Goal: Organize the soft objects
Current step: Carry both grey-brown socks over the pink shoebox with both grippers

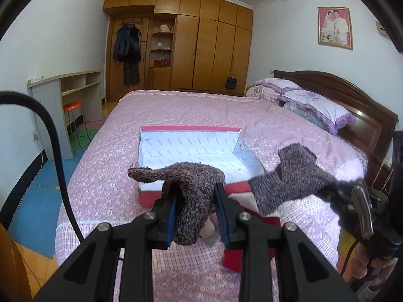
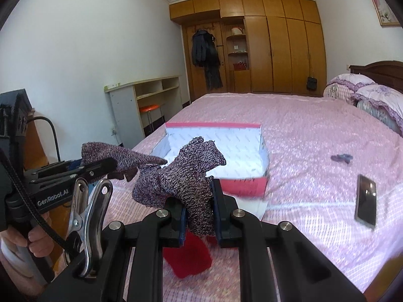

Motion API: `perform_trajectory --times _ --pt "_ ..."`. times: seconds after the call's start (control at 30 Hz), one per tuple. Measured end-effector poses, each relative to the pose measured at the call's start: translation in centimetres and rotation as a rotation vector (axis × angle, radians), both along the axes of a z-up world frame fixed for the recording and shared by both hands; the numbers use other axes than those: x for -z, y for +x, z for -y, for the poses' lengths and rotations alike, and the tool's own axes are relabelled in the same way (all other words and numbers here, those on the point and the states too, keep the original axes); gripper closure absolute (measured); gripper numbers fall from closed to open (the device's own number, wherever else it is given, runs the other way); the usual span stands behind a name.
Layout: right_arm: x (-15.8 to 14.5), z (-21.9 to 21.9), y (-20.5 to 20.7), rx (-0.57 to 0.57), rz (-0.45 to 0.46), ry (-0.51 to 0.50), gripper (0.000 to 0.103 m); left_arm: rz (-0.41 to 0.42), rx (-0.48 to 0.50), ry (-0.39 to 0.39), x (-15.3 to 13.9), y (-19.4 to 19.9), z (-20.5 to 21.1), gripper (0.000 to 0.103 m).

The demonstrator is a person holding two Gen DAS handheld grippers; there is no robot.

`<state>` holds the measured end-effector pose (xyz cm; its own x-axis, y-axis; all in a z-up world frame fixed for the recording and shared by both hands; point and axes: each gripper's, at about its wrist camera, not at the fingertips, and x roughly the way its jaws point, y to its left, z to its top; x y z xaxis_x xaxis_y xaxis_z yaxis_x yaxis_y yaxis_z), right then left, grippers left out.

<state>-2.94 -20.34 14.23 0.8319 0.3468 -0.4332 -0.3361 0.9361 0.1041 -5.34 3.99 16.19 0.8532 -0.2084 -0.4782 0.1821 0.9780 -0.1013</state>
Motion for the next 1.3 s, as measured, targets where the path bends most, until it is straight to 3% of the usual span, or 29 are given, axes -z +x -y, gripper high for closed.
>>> perform_trajectory --times 0.53,1.0,1.3 --pt "-1.6 -0.2 8.2 0.052 0.022 -0.098 0.086 -0.011 -0.023 0.017 -1.2 8.3 0.0 0.074" --pt "0.5 -1.0 15.8 0.044 -0.068 -0.147 0.086 -0.107 -0.05 0.039 1.9 16.7 0.1 0.075" --pt "3.3 -1.5 20.3 0.035 -0.142 -0.174 0.086 -0.171 -0.051 0.066 5.5 21.7 1.1 0.075"
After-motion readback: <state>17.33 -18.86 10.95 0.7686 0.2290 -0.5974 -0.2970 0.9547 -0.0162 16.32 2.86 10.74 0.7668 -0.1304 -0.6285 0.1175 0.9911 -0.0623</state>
